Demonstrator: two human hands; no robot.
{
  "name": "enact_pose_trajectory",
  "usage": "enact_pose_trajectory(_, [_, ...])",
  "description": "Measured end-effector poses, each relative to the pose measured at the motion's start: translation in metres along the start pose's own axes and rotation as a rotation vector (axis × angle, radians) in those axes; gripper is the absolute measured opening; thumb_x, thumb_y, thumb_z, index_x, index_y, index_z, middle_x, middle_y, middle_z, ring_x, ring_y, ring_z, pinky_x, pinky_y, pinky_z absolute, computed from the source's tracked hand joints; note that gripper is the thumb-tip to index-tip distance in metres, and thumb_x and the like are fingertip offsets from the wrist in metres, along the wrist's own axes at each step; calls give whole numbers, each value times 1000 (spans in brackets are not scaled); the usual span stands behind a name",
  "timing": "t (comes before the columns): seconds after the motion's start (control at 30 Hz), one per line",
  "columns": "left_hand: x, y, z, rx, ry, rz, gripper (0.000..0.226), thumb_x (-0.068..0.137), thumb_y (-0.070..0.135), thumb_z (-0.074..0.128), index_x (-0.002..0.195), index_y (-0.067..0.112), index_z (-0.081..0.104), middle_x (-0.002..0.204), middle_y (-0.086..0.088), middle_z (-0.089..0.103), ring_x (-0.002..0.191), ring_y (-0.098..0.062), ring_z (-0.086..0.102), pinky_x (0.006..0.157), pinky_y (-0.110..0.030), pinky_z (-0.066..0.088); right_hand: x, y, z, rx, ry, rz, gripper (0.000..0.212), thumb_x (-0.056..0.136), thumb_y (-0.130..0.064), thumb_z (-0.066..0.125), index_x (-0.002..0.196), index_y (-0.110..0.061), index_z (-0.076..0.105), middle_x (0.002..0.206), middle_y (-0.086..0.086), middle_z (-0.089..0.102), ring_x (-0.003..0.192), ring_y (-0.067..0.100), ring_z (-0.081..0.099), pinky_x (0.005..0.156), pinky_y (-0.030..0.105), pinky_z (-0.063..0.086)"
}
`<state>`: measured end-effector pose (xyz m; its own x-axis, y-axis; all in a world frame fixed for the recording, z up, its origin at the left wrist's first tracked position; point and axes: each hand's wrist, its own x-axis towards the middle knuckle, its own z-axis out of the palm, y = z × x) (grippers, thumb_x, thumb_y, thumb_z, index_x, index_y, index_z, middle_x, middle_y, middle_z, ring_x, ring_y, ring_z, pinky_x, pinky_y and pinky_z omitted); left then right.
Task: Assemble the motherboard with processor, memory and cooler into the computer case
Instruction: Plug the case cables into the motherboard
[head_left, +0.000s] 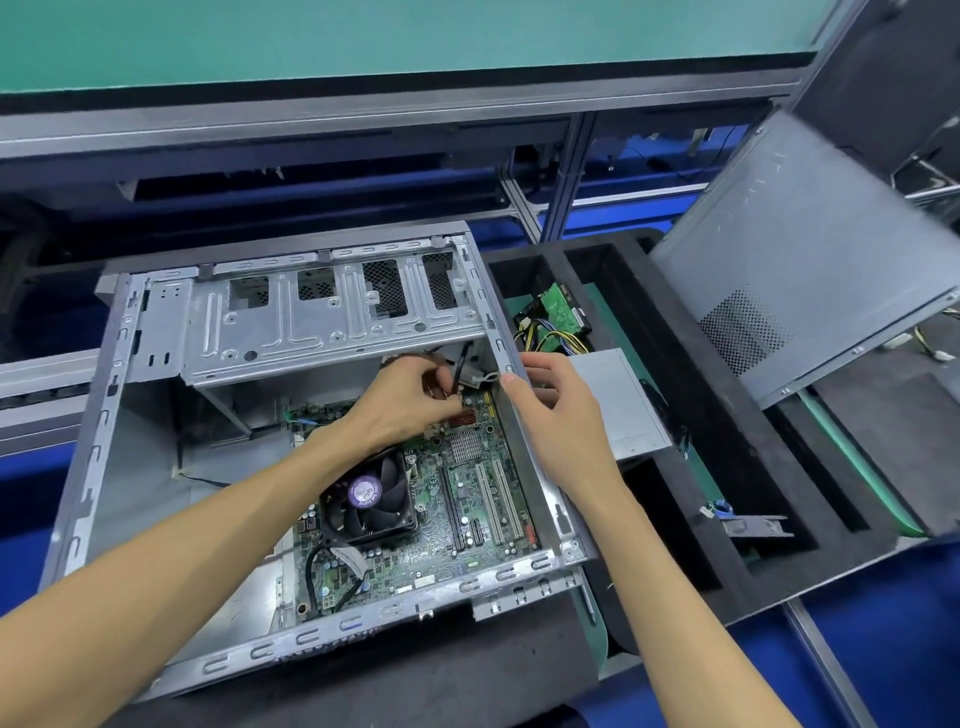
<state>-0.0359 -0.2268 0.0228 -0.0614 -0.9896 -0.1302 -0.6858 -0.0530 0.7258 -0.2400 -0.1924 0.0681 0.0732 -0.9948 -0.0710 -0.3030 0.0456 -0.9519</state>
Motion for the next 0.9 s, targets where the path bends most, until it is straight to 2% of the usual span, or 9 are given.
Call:
enact_pose_trajectory(0.1, [5, -1, -1, 51, -31, -16, 15, 79, 34, 74, 75, 27, 61, 72, 16, 63, 64, 1, 56, 57, -14, 39, 0, 0, 0, 9, 4, -2, 25, 96, -40, 65, 119, -32, 60, 107, -22, 64, 93, -12, 60, 68, 3, 46])
enact_pose_trajectory(0.17, [10, 3, 3, 103, -71, 8, 17, 81, 36, 74, 75, 30, 59, 78, 16, 63, 71, 0, 59, 60, -18, 40, -1, -1, 0, 13, 2, 1, 24, 96, -40, 65, 119, -32, 60, 107, -21, 65, 94, -11, 60, 69, 3, 46])
enact_pose_trajectory(0.27, [21, 10, 8, 191, -140, 7, 18, 87, 40, 68, 78, 32, 54, 77, 9, 65, 67, -13, 64, 56, -27, 46, -1, -2, 0, 18, 0, 3, 22, 96, -39, 65, 117, -33, 60, 105, -22, 65, 94, -11, 60, 69, 3, 46])
enact_pose_trajectory(0.4, [31, 11, 12, 279, -191, -52, 18, 93, 46, 61, 84, 32, 53, 71, 6, 64, 60, -9, 61, 50, -25, 42, -1, -2, 0, 30, -7, 4, 20, 96, -38, 65, 115, -36, 59, 105, -22, 65, 94, -12, 60, 69, 2, 46])
enact_pose_trajectory(0.47, [34, 13, 14, 237, -176, -12, 21, 91, 46, 65, 100, 28, 62, 85, 2, 70, 71, -13, 65, 62, -31, 54, -1, -2, 0, 34, -6, 3, 21, 96, -37, 66, 117, -34, 60, 106, -21, 65, 95, -11, 61, 70, 3, 46])
enact_pose_trajectory(0.53, [34, 15, 17, 200, -147, 32, 31, 89, 43, 69, 113, 23, 67, 98, -1, 72, 81, -18, 68, 75, -37, 57, -1, -1, 0, 35, -1, 2, 23, 96, -36, 66, 117, -32, 60, 104, -21, 65, 94, -11, 61, 70, 3, 46])
enact_pose_trajectory(0.7, [32, 17, 21, 252, -174, 44, 30, 95, 39, 60, 122, 25, 61, 100, 2, 72, 77, -15, 69, 73, -37, 58, 0, 0, 1, 37, 8, 0, 21, 95, -36, 67, 115, -33, 61, 103, -22, 65, 92, -10, 61, 70, 3, 46])
enact_pose_trajectory(0.83, [34, 19, 18, 288, -209, 105, 38, 94, 42, 61, 128, 23, 61, 116, 4, 70, 91, -15, 70, 83, -39, 58, 0, 0, 1, 49, 8, 6, 21, 95, -37, 68, 115, -34, 61, 103, -20, 67, 93, -9, 62, 71, 5, 47])
enact_pose_trajectory(0.9, [34, 21, 17, 253, -222, 94, 40, 94, 43, 61, 128, 23, 61, 117, 3, 70, 94, -17, 70, 84, -40, 57, 0, 0, 2, 51, 10, 7, 21, 94, -37, 68, 114, -34, 61, 102, -20, 67, 93, -8, 63, 71, 6, 48])
